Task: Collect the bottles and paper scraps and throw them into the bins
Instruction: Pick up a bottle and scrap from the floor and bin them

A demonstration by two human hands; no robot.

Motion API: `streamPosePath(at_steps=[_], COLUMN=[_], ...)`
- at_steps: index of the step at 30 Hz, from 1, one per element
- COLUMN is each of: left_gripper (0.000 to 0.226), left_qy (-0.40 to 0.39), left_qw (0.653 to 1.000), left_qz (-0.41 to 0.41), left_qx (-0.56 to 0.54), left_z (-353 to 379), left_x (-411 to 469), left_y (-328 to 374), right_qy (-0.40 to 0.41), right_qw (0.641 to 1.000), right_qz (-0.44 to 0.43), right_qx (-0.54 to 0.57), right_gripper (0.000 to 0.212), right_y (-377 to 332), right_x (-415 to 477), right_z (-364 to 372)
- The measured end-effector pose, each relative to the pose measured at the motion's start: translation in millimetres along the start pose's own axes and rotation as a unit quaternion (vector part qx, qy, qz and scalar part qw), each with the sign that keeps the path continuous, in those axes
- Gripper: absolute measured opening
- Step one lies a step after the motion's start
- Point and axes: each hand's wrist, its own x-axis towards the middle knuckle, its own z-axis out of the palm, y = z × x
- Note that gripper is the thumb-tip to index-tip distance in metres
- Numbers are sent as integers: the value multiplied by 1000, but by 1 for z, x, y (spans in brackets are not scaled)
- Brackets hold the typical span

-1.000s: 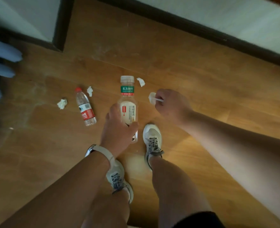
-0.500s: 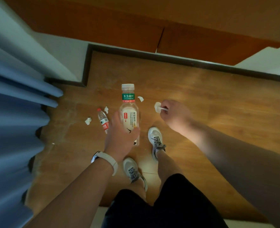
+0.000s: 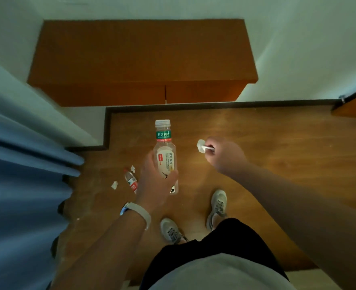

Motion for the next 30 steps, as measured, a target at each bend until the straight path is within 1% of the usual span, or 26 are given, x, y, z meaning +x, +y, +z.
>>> streamPosePath(at_steps=[2,5,9,13,17,21,24,30], left_gripper=[78,76,77,75,79,80,77,69], left_qy=[-3,-11,-15,-46,-90,-118,-151,-226], left_qw=[1000,999,998,995,988,978,968,933], left_qz=[15,36,63,89,120,161,186,255], left_qx=[-3,-1,11,17,41,61,72,117], left_z=[9,28,69,125,191,259,307,390], left_x=[-6,-12,-19,-26,-30,-41,-52,-70], left_y=[17,43,87,137,187,239,267,311], right_qy=[-9,-9,4,45,90,133,160,208], right_qw=[999,999,998,994,988,973,960,923], right_qz=[31,41,60,96,125,184,228,316], right_qx=[-7,-13,-5,1,21,34,44,70], right_gripper=[8,9,5,11,8,13,13,11], right_y=[8,29,66,117,178,238,275,333], right_x=[-10,-22,-35,-59,-95,-130,-159,-223], right_z=[-20,-45,-86,-134,-186,-227,-251,-287])
